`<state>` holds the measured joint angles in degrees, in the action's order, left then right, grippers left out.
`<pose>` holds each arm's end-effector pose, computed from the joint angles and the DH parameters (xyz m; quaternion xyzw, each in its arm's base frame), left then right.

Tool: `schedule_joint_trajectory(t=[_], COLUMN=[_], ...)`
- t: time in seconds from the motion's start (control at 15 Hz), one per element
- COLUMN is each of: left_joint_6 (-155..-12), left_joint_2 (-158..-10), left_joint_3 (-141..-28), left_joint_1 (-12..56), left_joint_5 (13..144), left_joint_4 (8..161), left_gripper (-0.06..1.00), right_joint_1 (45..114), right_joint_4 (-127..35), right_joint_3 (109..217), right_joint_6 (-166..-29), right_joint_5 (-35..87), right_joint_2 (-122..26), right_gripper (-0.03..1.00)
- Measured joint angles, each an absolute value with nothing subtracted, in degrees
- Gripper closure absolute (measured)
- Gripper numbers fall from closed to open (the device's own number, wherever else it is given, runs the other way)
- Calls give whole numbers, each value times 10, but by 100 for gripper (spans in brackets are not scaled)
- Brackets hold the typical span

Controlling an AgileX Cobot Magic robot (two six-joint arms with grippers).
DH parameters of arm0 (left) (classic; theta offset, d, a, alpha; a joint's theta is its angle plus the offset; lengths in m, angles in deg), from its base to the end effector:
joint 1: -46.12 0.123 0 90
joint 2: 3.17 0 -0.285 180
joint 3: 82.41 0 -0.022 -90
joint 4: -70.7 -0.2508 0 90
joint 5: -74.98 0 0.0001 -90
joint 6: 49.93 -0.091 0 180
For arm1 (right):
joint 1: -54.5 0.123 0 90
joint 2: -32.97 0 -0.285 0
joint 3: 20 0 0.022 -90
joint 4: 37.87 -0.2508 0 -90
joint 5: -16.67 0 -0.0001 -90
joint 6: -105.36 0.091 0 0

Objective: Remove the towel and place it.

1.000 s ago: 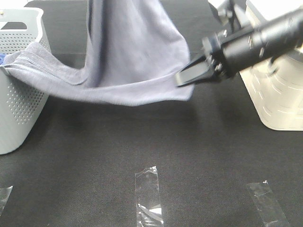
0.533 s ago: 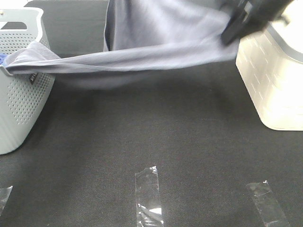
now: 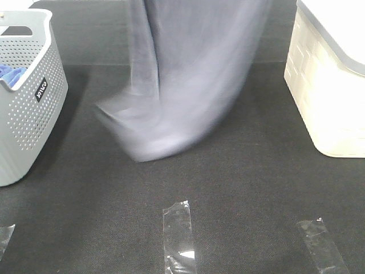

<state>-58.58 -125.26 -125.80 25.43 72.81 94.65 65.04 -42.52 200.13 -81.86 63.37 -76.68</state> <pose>0.4510 -0.1689 0.4560 0.0232 0.6202 -0.2376 0.7473 0.3968 0.0793 0.4597 -0.1230 0.8394 0.0550 0.5265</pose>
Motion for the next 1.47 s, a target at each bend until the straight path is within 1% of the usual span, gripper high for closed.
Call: schedule_joint_trajectory(t=[0.13,0.27,0.47,0.6,0.87,1.0,1.07,1.2,1.47], left_joint_6=[-596,-600,-601,-601,-601,-601,-601,-601,-601], left_joint_2=[-1226,-1212,-1212,-1229,-1297,-1335,-1349,-1368,-1369], left_joint_3=[-1259,-1259,-1259,-1259,-1259,-1259,-1259,-1259,-1260], left_joint_1=[254,253,252,252,252,252,252,258,296], left_joint_5=[686,685,776,839,887,884,864,768,490], left_joint_4=[916,875,820,784,735,707,686,645,637], left_gripper=[94,94,94,94,94,94,94,94,94], right_joint_1=[651,651,651,651,651,651,651,651,651], right_joint_4=[-440,-454,-453,-441,-428,-426,-424,-420,-411], right_joint_3=[2035,2043,2043,2043,2043,2043,2043,2043,2061], right_joint_6=[-820,-821,-822,-823,-823,-823,-823,-823,-864], right_joint_5=[604,599,623,617,641,647,632,562,378], right_joint_2=[-767,-767,-767,-773,-836,-879,-899,-919,-911], right_gripper=[97,97,97,97,97,97,97,97,97])
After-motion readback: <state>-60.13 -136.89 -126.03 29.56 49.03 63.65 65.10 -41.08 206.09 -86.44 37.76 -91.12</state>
